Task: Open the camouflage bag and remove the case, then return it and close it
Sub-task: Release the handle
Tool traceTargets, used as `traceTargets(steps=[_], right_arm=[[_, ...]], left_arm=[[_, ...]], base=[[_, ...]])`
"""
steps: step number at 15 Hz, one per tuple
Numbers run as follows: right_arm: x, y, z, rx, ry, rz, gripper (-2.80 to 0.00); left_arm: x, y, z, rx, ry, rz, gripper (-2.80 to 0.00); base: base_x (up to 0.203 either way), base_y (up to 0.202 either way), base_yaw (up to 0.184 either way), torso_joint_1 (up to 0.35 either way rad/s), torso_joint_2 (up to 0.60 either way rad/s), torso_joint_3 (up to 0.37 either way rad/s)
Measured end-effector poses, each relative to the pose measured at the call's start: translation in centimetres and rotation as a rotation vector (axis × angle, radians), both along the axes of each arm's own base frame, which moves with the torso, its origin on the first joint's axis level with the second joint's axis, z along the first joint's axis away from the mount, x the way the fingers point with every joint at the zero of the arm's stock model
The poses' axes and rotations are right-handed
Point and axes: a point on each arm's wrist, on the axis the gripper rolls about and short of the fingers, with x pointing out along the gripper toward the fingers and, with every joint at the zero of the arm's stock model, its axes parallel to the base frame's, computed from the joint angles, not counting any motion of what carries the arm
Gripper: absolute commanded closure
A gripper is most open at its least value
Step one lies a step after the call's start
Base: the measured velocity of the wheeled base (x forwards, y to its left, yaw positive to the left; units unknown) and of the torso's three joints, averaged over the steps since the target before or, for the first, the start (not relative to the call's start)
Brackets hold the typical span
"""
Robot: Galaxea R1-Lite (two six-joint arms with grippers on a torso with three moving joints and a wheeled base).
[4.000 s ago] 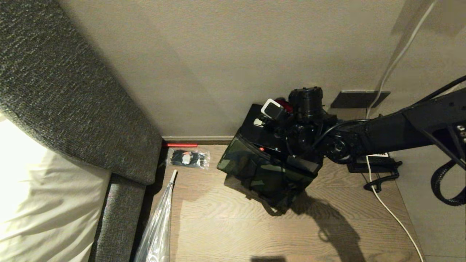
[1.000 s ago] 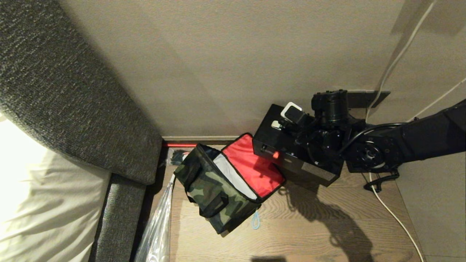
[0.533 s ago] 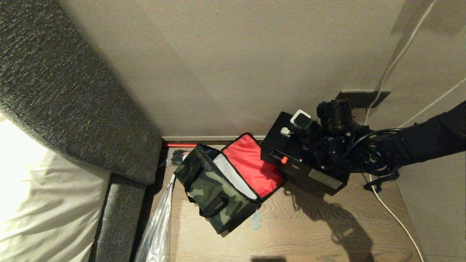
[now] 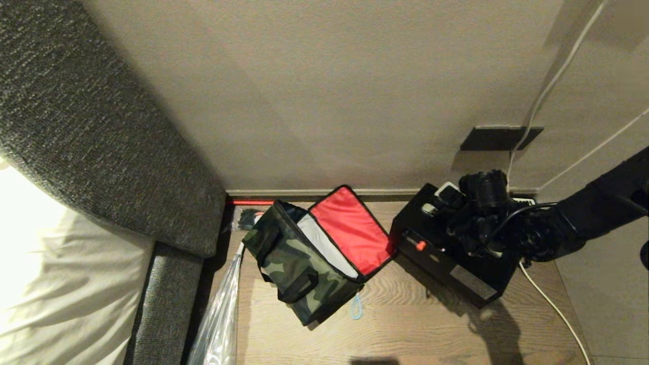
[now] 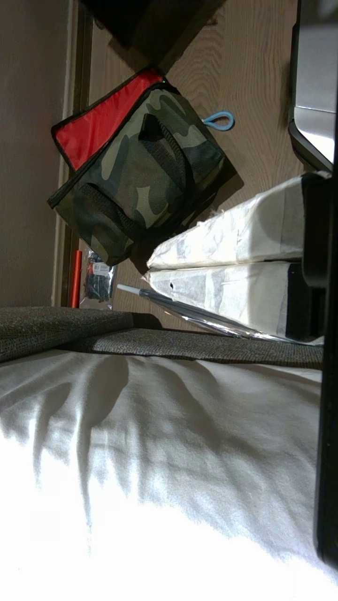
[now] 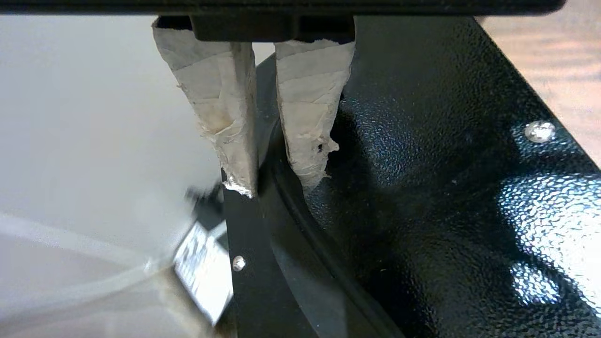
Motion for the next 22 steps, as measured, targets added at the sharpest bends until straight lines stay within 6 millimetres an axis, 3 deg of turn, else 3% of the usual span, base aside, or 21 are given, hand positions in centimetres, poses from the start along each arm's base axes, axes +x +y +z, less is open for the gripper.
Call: traceTargets(steps=[6, 10, 15, 16, 22], right_arm=[[-0.6, -5.6, -4.3, -0.01, 0.145, -0.157, 0.0], [0.0, -7.3, -7.3, 0.011, 0.217, -0.204, 0.0], [2.0, -7.9, -9.9, 0.02, 0.204, -0.228, 0.0], [2.5, -8.0, -10.2, 0.021, 0.193, -0.23, -2.8], [4.0, -8.2, -12.3, 0.024, 0.187, -0.22, -2.8]], left_arm=[[0.0, 0.0, 0.0, 0.0, 0.0, 0.0, 0.0], [0.0, 0.0, 0.0, 0.0, 0.0, 0.0, 0.0], [0.0, 0.0, 0.0, 0.0, 0.0, 0.0, 0.0], [0.0, 0.0, 0.0, 0.0, 0.0, 0.0, 0.0], [0.0, 0.0, 0.0, 0.0, 0.001, 0.0, 0.0]], base=[[0.0, 0.0, 0.0, 0.0, 0.0, 0.0], [0.0, 0.0, 0.0, 0.0, 0.0, 0.0], [0.0, 0.0, 0.0, 0.0, 0.0, 0.0], [0.0, 0.0, 0.0, 0.0, 0.0, 0.0], [0.0, 0.0, 0.0, 0.0, 0.0, 0.0]])
